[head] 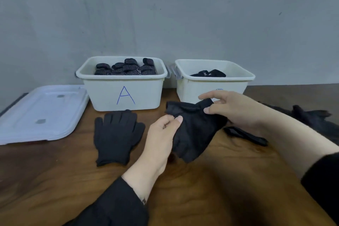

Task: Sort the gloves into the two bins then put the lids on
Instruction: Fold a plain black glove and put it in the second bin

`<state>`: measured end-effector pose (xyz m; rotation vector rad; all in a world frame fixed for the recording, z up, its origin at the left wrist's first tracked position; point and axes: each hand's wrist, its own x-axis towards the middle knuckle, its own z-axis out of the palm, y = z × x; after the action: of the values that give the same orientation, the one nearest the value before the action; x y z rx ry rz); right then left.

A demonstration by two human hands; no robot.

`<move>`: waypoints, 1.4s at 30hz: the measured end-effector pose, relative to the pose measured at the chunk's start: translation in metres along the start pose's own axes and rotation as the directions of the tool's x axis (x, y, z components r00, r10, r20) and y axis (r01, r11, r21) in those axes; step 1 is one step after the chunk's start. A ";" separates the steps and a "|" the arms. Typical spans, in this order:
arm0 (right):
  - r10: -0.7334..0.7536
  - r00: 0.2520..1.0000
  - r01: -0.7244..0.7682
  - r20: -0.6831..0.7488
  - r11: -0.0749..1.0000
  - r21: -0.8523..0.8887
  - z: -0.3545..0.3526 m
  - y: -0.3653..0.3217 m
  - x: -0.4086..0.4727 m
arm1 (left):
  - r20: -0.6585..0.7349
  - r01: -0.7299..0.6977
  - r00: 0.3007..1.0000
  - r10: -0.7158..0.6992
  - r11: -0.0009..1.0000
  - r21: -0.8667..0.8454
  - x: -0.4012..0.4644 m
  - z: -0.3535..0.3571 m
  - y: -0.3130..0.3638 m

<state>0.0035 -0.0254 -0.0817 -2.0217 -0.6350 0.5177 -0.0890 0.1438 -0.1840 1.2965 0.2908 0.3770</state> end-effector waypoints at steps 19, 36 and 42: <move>-0.484 0.870 0.358 -0.099 0.756 -0.549 0.092 0.103 0.008 | 0.404 -0.418 0.905 0.135 0.101 0.903 -0.004 -0.046 -0.009; -0.436 0.893 0.344 -0.113 0.822 -0.454 0.078 0.096 -0.001 | 0.417 -0.415 0.905 0.079 -0.044 0.909 0.001 -0.046 -0.017; -0.521 0.790 0.260 -0.323 0.761 -0.594 0.032 0.117 0.004 | 0.430 -0.427 0.889 0.156 -0.053 0.902 -0.005 -0.042 -0.019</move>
<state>0.0151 -0.0535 -0.1997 -2.2918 -0.9432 -0.4699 -0.1087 0.1739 -0.2129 2.9421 0.0249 0.3926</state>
